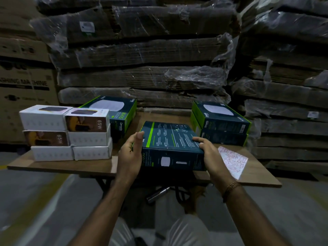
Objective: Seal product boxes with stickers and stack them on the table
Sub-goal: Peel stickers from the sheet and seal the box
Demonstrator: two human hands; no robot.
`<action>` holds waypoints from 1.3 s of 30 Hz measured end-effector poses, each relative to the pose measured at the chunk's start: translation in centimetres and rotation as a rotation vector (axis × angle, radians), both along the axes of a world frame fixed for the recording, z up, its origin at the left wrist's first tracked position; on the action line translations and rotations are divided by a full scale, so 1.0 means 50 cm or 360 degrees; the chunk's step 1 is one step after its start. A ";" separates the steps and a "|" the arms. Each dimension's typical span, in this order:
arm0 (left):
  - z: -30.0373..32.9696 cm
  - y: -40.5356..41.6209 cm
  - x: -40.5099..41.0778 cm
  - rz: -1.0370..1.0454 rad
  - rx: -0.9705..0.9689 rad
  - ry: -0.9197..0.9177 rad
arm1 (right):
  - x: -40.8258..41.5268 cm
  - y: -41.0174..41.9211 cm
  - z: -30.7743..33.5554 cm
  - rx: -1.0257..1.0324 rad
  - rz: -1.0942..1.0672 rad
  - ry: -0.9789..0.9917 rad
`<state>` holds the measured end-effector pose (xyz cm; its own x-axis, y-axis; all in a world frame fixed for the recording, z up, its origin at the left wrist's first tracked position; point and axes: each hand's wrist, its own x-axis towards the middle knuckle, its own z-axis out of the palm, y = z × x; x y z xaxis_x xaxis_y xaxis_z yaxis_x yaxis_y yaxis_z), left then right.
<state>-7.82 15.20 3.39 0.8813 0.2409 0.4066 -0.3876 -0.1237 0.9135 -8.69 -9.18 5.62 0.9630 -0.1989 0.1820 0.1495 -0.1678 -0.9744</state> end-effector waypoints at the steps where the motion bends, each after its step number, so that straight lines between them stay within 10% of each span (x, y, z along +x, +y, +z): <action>1: -0.009 0.000 0.000 0.0018 0.0054 -0.0015 | 0.004 -0.002 -0.018 -0.0061 -0.0009 -0.0009; 15: -0.106 0.004 0.046 0.0024 0.0113 -0.0002 | 0.034 -0.035 -0.142 -0.0447 -0.0115 -0.0215; 21: -0.070 -0.072 -0.024 0.0627 0.0707 -0.0704 | -0.006 -0.121 -0.171 -0.0544 -0.0612 -0.0546; 27: -0.060 -0.213 -0.050 0.0140 0.1122 -0.1165 | -0.041 -0.257 -0.214 -0.1240 -0.0879 -0.0458; 33: -0.088 -0.386 -0.035 -0.0601 0.1446 -0.0605 | -0.034 -0.315 -0.232 -0.1635 -0.0523 -0.0375; 39: -0.122 -0.462 -0.015 -0.0510 0.1867 -0.0135 | -0.070 -0.342 -0.232 -0.1555 -0.0586 -0.0357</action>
<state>-8.59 -7.89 -2.72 0.7934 -0.5348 0.2907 -0.6051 -0.7447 0.2816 -12.20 -26.29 -6.00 0.7980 -0.1429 0.5854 0.0892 -0.9328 -0.3492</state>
